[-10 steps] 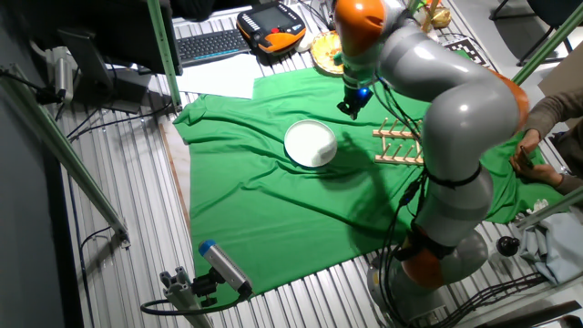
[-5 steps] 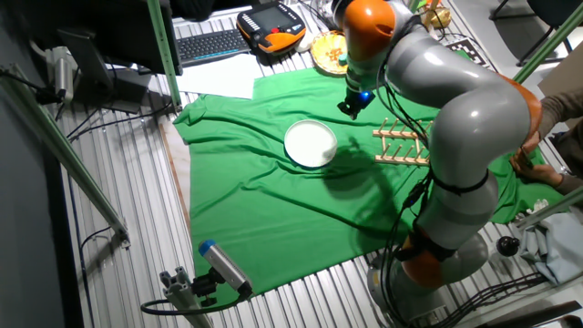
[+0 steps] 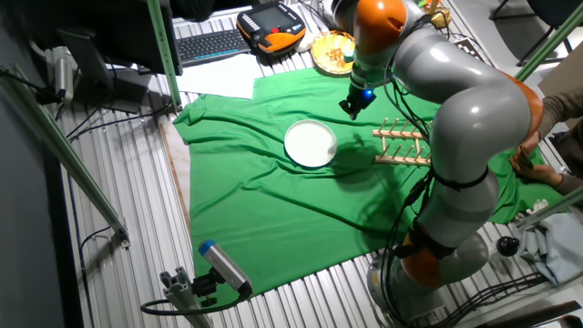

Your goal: Put the dish on the dish rack

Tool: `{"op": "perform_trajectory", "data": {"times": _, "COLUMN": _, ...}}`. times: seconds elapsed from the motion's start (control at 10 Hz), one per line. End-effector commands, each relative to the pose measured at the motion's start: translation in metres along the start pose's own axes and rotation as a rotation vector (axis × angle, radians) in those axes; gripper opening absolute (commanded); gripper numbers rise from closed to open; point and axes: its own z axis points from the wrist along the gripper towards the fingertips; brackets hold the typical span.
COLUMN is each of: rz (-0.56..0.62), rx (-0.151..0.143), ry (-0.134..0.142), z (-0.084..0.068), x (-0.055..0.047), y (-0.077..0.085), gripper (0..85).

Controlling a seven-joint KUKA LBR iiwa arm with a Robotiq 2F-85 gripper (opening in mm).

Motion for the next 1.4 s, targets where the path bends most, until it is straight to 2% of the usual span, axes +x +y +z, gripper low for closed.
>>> {"op": "perform_trajectory", "data": {"times": 0.0, "rz": 0.015, "rx": 0.019, "ry": -0.009, "z": 0.007, "x": -0.004, "y": 0.002, "gripper": 34.0}}
{"op": "perform_trajectory", "data": {"times": 0.1, "rz": 0.034, "rx": 0.010, "ry": -0.013, "z": 0.016, "x": -0.009, "y": 0.004, "gripper": 51.0}}
{"op": "perform_trajectory", "data": {"times": 0.4, "rz": 0.057, "rx": 0.000, "ry": -0.054, "z": 0.047, "x": -0.025, "y": 0.008, "gripper": 51.0}}
{"op": "perform_trajectory", "data": {"times": 0.6, "rz": 0.065, "rx": -0.004, "ry": -0.091, "z": 0.074, "x": -0.033, "y": 0.011, "gripper": 51.0}}
{"op": "perform_trajectory", "data": {"times": 1.0, "rz": 0.074, "rx": -0.027, "ry": -0.100, "z": 0.096, "x": -0.043, "y": 0.009, "gripper": 51.0}}
{"op": "perform_trajectory", "data": {"times": 1.2, "rz": 0.082, "rx": -0.033, "ry": -0.126, "z": 0.115, "x": -0.046, "y": 0.011, "gripper": 51.0}}
{"op": "perform_trajectory", "data": {"times": 1.3, "rz": 0.080, "rx": -0.039, "ry": -0.143, "z": 0.127, "x": -0.049, "y": 0.011, "gripper": 68.0}}
